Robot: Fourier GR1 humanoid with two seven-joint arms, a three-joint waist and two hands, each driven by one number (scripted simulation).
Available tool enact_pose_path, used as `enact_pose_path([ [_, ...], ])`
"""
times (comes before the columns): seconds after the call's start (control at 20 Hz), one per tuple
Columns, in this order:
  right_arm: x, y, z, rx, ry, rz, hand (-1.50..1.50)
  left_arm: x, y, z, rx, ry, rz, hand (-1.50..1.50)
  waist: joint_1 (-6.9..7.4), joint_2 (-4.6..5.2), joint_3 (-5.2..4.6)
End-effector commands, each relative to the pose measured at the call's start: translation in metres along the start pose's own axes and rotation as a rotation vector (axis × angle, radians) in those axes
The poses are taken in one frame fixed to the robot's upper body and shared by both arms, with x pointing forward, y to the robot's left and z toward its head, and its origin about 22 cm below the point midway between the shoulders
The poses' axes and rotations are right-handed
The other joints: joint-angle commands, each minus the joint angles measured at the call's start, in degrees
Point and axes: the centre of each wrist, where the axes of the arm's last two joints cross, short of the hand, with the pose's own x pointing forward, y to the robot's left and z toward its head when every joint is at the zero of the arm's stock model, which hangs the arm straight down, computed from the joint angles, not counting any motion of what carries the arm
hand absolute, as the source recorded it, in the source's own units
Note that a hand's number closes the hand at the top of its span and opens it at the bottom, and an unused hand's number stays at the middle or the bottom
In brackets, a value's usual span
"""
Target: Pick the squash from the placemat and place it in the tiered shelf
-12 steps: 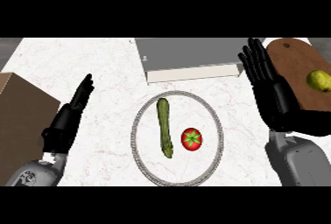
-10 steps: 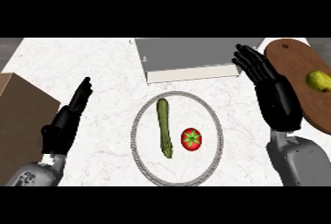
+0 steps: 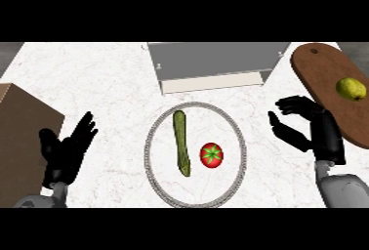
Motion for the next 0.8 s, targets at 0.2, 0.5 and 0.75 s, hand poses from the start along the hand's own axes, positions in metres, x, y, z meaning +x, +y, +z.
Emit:
enact_pose_path([
  [0.2, 0.003, 0.004, 0.039, 0.187, -0.015, 0.036, -1.50, -0.016, 0.009, 0.002, -0.005, 0.114, 0.068, 0.00, 0.25, -0.50, 0.04],
  [0.5, 0.059, 0.002, 0.059, 0.377, -0.007, 0.076, -1.50, -0.008, 0.012, 0.001, 0.000, 0.123, 0.062, 0.00, 0.20, -0.60, 0.02],
  [0.75, 0.114, 0.039, 0.061, 0.460, 0.052, 0.204, -1.50, -0.011, 0.008, -0.008, -0.023, 0.117, 0.044, 0.00, 0.62, -0.52, -0.08],
])
